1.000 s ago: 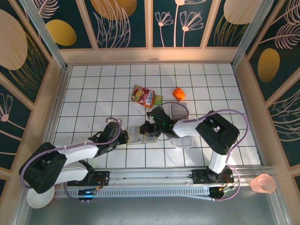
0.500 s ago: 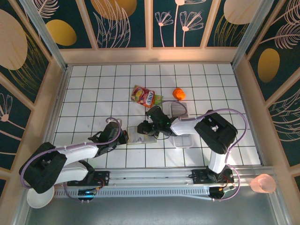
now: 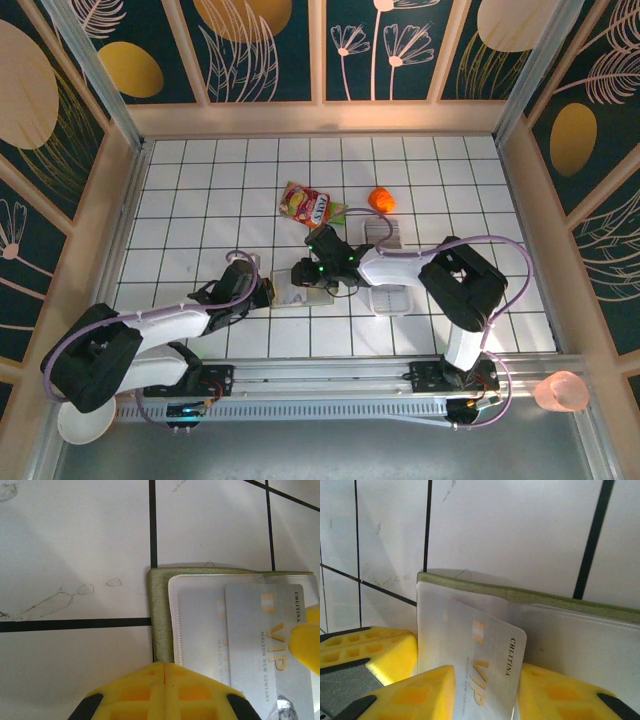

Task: Put the credit cards into the card holder

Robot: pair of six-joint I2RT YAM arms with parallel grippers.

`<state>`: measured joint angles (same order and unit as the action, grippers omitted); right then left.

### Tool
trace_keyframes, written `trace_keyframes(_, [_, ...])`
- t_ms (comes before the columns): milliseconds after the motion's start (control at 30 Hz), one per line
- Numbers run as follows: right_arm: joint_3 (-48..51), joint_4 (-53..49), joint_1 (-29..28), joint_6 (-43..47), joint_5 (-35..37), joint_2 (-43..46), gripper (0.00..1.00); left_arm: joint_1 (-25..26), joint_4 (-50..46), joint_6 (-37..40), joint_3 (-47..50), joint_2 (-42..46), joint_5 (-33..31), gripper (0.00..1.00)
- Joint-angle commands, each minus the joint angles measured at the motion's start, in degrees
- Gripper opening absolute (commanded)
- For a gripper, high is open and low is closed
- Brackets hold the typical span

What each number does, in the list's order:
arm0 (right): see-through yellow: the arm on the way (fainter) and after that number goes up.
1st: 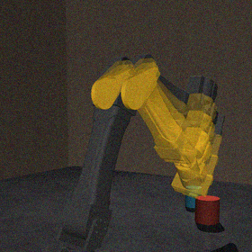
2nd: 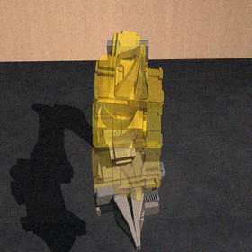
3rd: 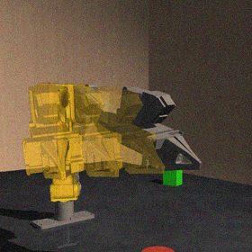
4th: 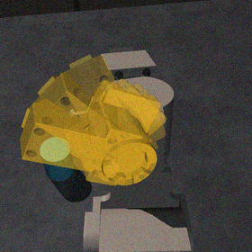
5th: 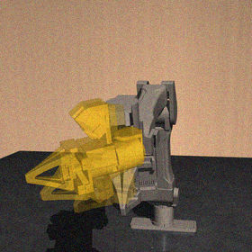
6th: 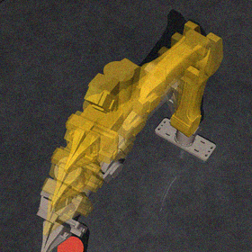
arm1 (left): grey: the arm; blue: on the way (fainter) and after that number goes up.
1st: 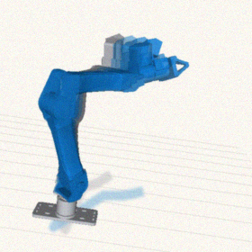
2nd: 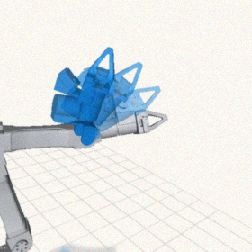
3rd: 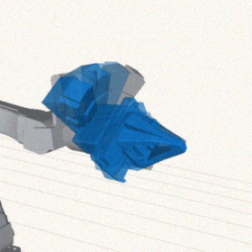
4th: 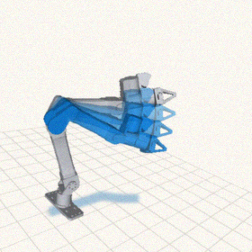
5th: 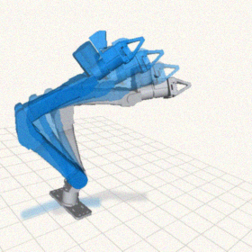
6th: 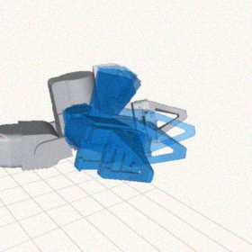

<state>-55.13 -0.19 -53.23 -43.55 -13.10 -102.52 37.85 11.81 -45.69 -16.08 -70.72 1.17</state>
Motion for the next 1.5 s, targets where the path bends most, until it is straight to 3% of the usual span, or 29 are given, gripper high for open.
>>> trace_keyframes(0, [-2.5,-2.4,-1.1,1.2,1.4,-1.4,0.36,0.2,0.1,0.1,0.1,-0.1,0.5,0.00])
trace_keyframes(500, [-4.1,-6.1,-2.8,1.8,4.1,-0.7,0.36,0.2,-0.1,-0.2,0.3,0.7,0.1,0.00])
trace_keyframes(767, [-4.3,-6.3,-4.1,1.4,4.2,-1.2,0.23,0.2,0.3,-0.1,0.2,0.3,0.3,0.00])
trace_keyframes(1133, [-6.5,-7.1,-5.3,2.1,4.0,-2.5,0.23,0.2,0.4,-0.1,0.5,0.4,0.1,0.00])
trace_keyframes(1467, [-4.5,-15.0,-5.9,3.2,13.3,5.7,0.34,0.1,-2.9,-1.1,0.0,7.4,-1.1,0.00])
